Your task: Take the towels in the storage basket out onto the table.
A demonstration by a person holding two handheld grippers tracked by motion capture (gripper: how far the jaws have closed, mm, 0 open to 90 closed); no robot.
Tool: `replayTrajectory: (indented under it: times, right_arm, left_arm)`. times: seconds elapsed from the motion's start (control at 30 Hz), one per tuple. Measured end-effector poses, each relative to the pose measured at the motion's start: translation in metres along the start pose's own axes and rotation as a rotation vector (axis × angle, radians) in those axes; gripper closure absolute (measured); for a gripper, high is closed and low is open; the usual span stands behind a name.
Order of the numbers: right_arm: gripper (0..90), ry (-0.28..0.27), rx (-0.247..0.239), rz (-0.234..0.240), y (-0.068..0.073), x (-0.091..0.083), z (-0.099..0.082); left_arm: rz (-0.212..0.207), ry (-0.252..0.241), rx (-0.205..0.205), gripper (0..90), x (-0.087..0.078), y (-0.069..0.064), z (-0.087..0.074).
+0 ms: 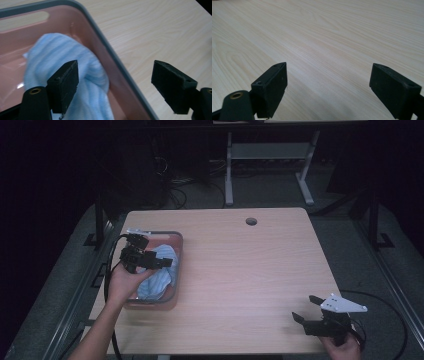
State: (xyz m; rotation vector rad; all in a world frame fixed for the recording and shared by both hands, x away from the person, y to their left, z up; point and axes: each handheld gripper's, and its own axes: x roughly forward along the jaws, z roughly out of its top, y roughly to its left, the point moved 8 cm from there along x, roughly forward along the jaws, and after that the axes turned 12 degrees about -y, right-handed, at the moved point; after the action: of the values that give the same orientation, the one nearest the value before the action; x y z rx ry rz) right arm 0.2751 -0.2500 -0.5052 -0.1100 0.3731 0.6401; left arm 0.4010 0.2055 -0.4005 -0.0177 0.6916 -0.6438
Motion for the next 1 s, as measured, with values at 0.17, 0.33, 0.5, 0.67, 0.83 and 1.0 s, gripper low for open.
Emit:
replayTrajectory:
  times: [0.17, 0.33, 0.5, 0.67, 0.83, 1.0]
  right_arm:
    - [14.3, 0.005, -0.001, 0.006, 0.003, 0.001, 0.000]
    - [14.3, 0.002, -0.001, 0.010, 0.004, 0.001, 0.001]
    - [14.3, 0.005, -0.004, 0.013, 0.005, 0.002, 0.001]
    - [14.3, 0.001, -0.006, 0.015, 0.006, 0.001, 0.002]
    - [14.3, 0.001, -0.013, 0.021, 0.006, 0.001, 0.002]
    - [14.3, 0.008, -0.016, 0.027, 0.006, 0.003, 0.000]
  left_arm:
    - [0.035, 0.008, -0.018, 22.7, -0.003, 0.012, -0.006]
    - [0.071, 0.024, -0.036, 23.0, -0.005, 0.024, -0.013]
    - [0.113, 0.051, -0.038, 25.6, -0.004, 0.034, -0.021]
    - [0.155, 0.094, -0.049, 29.0, 0.000, 0.045, -0.033]
    - [0.163, 0.134, -0.045, 31.8, 0.008, 0.046, -0.043]
    - [0.171, 0.185, -0.037, 32.8, 0.018, 0.046, -0.052]
